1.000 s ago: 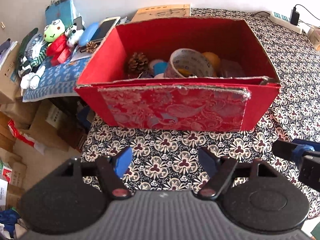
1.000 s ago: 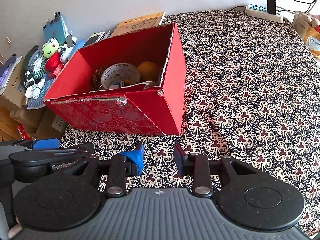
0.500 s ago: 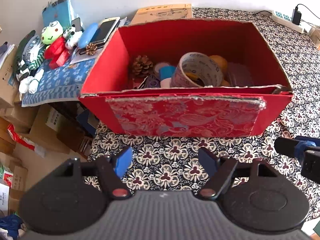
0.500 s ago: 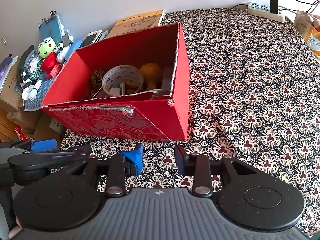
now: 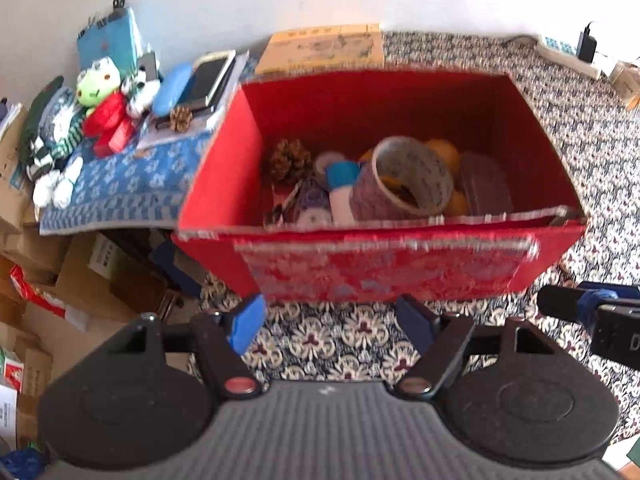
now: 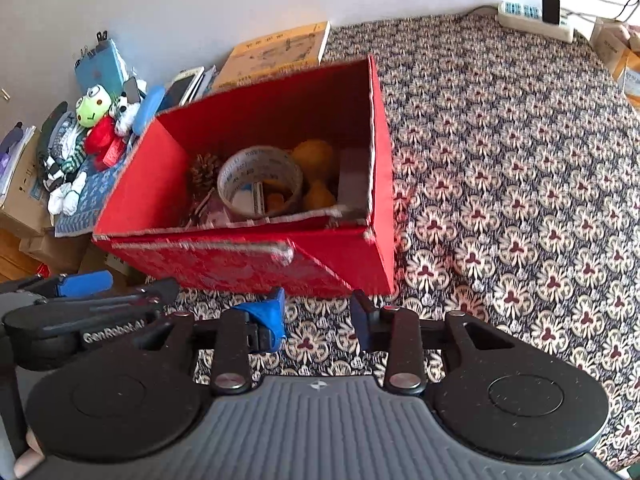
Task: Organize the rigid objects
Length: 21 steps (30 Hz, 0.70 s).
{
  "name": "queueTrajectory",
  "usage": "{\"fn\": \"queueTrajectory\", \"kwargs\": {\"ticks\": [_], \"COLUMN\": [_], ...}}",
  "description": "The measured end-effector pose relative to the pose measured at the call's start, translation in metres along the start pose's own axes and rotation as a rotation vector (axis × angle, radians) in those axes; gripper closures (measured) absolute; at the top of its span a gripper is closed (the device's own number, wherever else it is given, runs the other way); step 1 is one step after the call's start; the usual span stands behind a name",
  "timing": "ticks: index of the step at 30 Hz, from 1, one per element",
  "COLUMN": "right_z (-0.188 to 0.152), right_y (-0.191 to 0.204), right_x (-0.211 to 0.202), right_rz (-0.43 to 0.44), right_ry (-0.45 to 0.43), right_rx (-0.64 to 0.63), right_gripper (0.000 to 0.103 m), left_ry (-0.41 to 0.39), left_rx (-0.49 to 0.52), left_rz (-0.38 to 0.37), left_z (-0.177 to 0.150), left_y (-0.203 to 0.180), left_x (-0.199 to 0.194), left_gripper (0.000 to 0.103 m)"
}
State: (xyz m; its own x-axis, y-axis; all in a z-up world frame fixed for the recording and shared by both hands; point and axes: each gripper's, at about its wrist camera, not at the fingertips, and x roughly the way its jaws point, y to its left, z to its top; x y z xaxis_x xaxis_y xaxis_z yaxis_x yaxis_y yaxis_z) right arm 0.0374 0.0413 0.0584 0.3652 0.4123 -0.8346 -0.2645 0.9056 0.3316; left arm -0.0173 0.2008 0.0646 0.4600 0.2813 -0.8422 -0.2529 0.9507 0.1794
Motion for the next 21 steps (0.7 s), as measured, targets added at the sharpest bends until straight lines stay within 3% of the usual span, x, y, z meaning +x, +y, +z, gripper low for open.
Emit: {"fn": "queueTrajectory", "kwargs": {"ticks": [7,21], "right_z": [0.015,0.027], "right_y": [0.005,0.009], "right_x": [-0.007,0.006], "right_rz": [-0.007,-0.036], "right_ry": [-0.055,-0.080], "right_rx": [0.003,0.030], "right_gripper": [0.083,0.083], "left_ry": [-0.077,-0.093], "left_rx": [0.011,0.038], "left_rz": [-0.010,-0.030], "left_z": [0.026,0.046], "left_y": [0.007,0.017], "left_x": [-0.014,0.001], "left_gripper": [0.024,0.024]}}
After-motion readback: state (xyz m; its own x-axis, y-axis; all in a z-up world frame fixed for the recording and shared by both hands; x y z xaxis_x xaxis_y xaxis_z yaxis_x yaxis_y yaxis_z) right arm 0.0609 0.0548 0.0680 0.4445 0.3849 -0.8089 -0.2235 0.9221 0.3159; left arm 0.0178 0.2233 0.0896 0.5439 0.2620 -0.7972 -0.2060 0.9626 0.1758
